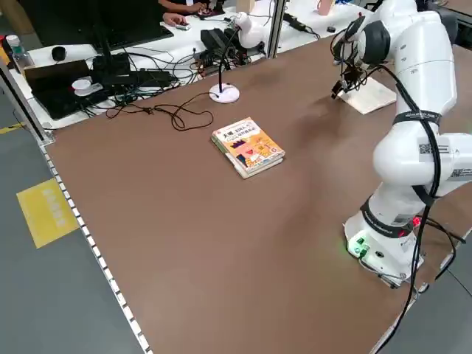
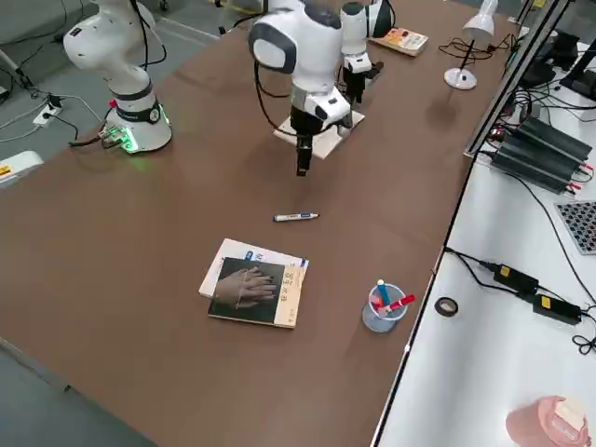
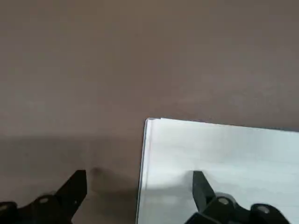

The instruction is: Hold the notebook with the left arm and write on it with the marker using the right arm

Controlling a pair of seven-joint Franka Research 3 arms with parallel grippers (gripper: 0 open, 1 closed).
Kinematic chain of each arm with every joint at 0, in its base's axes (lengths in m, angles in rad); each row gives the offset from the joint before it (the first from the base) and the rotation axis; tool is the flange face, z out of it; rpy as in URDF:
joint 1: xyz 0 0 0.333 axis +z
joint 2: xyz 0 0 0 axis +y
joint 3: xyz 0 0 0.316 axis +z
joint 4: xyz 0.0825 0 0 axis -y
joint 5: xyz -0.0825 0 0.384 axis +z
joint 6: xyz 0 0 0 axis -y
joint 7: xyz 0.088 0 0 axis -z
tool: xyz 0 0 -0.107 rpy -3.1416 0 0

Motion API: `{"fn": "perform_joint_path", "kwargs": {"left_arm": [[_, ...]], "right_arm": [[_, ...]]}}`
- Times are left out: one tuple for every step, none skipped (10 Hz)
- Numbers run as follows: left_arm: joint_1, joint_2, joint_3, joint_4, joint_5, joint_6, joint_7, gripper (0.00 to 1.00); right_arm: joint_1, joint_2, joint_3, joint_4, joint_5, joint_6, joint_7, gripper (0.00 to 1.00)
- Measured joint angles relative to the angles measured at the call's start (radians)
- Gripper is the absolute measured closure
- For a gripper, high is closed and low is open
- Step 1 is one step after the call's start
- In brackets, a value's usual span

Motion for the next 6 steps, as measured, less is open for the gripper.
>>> {"fn": "perform_joint_path", "kwargs": {"left_arm": [[0.000,0.000,0.000,0.000,0.000,0.000,0.000,0.00],[0.000,0.000,0.000,0.000,0.000,0.000,0.000,0.00],[-0.001,0.000,0.000,0.000,0.000,0.000,0.000,0.00],[-0.001,0.000,0.000,0.000,0.000,0.000,0.000,0.00],[-0.001,0.000,0.000,0.000,0.000,0.000,0.000,0.00],[-0.001,0.000,0.000,0.000,0.000,0.000,0.000,0.00]], "right_arm": [[-0.012,0.017,0.001,-0.020,0.000,0.051,-0.043,0.00],[-0.028,0.035,0.002,-0.036,0.000,0.094,-0.085,0.00],[-0.047,0.054,0.004,-0.051,0.002,0.134,-0.118,0.00],[-0.062,0.072,0.006,-0.070,0.011,0.174,-0.135,0.00],[-0.070,0.091,0.008,-0.094,0.033,0.219,-0.145,0.00],[-0.072,0.110,0.011,-0.118,0.057,0.259,-0.151,0.00]]}}
